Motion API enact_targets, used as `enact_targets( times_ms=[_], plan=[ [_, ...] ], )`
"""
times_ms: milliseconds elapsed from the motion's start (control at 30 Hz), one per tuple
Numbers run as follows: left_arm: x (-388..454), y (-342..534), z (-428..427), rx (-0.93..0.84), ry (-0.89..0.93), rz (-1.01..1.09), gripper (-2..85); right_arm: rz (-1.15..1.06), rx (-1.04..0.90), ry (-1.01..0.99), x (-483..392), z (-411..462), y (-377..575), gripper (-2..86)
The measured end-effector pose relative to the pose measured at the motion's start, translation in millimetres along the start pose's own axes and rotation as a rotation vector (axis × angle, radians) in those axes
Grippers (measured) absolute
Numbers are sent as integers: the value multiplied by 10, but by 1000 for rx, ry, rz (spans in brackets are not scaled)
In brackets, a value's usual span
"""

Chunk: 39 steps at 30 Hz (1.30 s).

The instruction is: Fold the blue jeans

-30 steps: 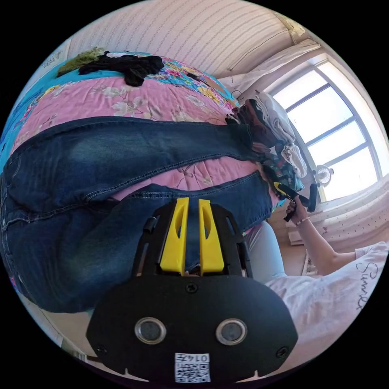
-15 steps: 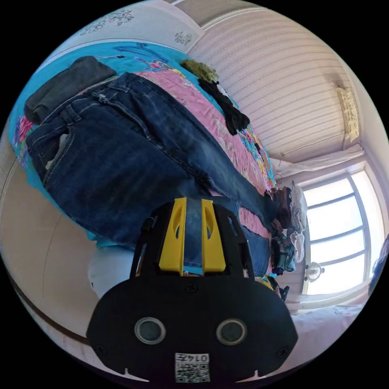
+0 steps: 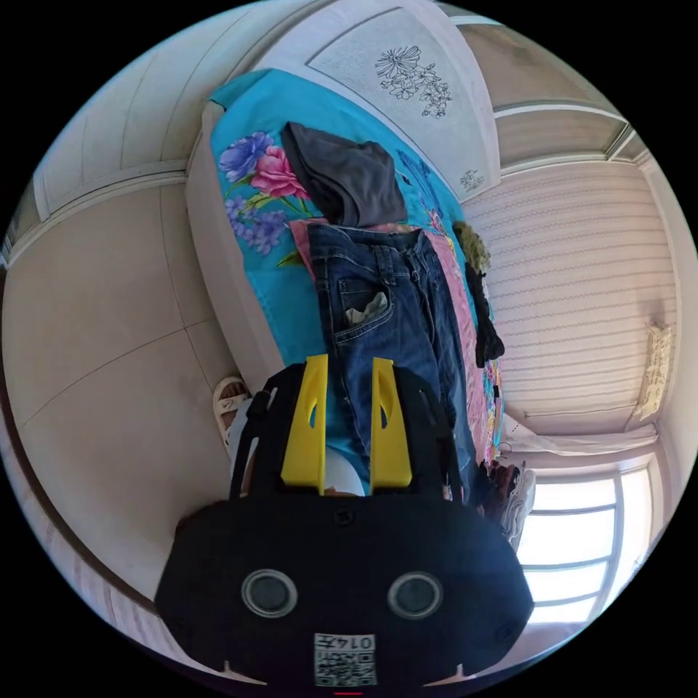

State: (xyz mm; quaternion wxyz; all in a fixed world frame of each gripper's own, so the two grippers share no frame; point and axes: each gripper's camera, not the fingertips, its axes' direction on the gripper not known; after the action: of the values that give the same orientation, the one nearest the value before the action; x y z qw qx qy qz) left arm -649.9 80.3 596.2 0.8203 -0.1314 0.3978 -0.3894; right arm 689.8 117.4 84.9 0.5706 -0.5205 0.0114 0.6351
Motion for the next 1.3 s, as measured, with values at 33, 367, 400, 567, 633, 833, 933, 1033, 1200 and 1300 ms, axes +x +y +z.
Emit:
enact_targets(
  times_ms=[33, 367, 400, 567, 633, 833, 933, 1033, 1200, 1300],
  plan=[
    [13, -23, 68, -36, 17, 6, 96, -29, -9, 22, -84, 11, -28, 19],
    [225, -77, 86, -173, -57, 151, 15, -91, -8, 19, -432, 115, -42, 17],
    [271, -101, -2, -177, -38, 182, 4, -109, -2, 24, -499, 101, -53, 16],
    [538, -269, -407, -158, 66, 362, -8, -285, 43, 131, -1032, 60, -168, 14],
    [737, -417, -562, -117, 165, 414, -9, -373, 49, 141, -1352, 124, -313, 14],
    [1488, -913, -488, -75, 194, 533, -8, -470, 40, 82, -2040, 566, -945, 14],
    [1767, -1203, -257, -90, 182, 516, -4, -481, 17, 122, -2309, 933, -1292, 17],
    [1972, -1468, 17, -86, 161, 502, 17, -458, 9, 178, -2523, 1320, -1593, 24],
    [2011, -1719, 249, -69, 161, 362, 70, -482, 28, 232, -2697, 1800, -1866, 54],
    [1861, -1654, 89, -4, 164, 359, 68, -557, 136, 123, -2560, 1736, -1762, 77]
  ],
)
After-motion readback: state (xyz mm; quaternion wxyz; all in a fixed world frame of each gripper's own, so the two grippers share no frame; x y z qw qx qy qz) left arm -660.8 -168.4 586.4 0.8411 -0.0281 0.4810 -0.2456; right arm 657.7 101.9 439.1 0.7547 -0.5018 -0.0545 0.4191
